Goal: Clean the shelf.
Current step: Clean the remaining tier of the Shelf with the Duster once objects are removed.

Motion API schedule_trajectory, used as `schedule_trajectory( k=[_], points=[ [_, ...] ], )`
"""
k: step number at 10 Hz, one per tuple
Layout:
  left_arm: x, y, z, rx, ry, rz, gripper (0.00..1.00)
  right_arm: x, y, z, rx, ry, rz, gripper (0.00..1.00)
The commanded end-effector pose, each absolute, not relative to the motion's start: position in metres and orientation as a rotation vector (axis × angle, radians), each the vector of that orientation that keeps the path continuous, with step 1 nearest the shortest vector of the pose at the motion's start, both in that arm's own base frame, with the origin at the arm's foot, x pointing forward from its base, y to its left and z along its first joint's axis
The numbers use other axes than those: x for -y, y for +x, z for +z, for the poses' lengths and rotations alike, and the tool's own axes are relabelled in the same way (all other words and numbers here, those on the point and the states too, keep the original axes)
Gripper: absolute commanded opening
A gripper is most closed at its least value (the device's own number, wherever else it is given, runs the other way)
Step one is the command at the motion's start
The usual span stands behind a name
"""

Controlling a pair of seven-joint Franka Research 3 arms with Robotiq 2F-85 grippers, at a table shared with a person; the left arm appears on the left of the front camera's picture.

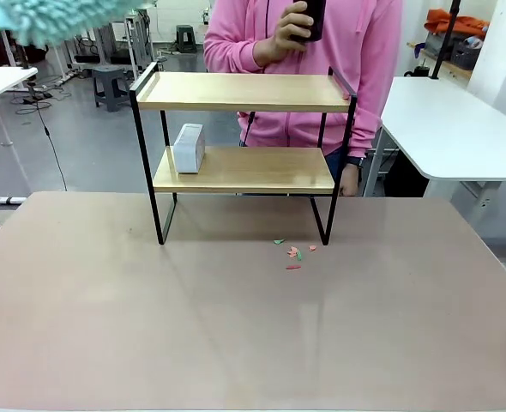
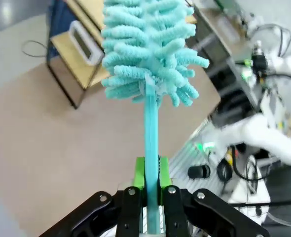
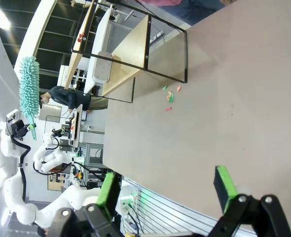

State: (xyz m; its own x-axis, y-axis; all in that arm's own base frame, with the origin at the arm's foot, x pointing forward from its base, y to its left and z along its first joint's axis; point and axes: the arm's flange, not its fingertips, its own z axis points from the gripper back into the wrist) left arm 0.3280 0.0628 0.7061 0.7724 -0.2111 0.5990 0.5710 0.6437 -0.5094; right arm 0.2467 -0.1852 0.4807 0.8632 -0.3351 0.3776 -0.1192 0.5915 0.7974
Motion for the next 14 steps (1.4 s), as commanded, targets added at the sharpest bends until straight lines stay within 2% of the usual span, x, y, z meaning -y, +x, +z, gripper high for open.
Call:
schedule_trajectory(
  k=[1,2,3,4,5,11,12,14],
  points=[
    [-0.075,0.305,0.677,0.610,-0.763,-0.314,0.00,0.184,0.249,0.481,0.562,0.958,-0.115,1.00],
    [-0.088,0.301,0.667,0.601,-0.761,-0.212,0.00,0.184,0.249,0.481,0.562,0.958,-0.115,1.00],
    [-0.099,0.302,0.657,0.524,-0.760,-0.121,0.00,0.184,0.249,0.481,0.562,0.958,-0.115,1.00],
    [-0.104,0.314,0.645,0.405,-0.675,0.062,0.00,0.184,0.249,0.481,0.562,0.958,-0.115,1.00],
    [-0.108,0.301,0.662,0.562,-0.752,-0.211,0.00,0.184,0.249,0.481,0.562,0.958,-0.115,1.00],
    [-0.108,0.301,0.662,0.562,-0.752,-0.211,0.00,0.184,0.249,0.481,0.562,0.958,-0.115,1.00],
    [-0.104,0.302,0.662,0.545,-0.732,-0.196,0.12,0.184,0.249,0.481,0.562,0.958,-0.115,1.00],
    [-0.073,0.315,0.681,0.562,-0.748,-0.290,0.12,0.184,0.249,0.481,0.562,0.958,-0.115,1.00]
  ],
)
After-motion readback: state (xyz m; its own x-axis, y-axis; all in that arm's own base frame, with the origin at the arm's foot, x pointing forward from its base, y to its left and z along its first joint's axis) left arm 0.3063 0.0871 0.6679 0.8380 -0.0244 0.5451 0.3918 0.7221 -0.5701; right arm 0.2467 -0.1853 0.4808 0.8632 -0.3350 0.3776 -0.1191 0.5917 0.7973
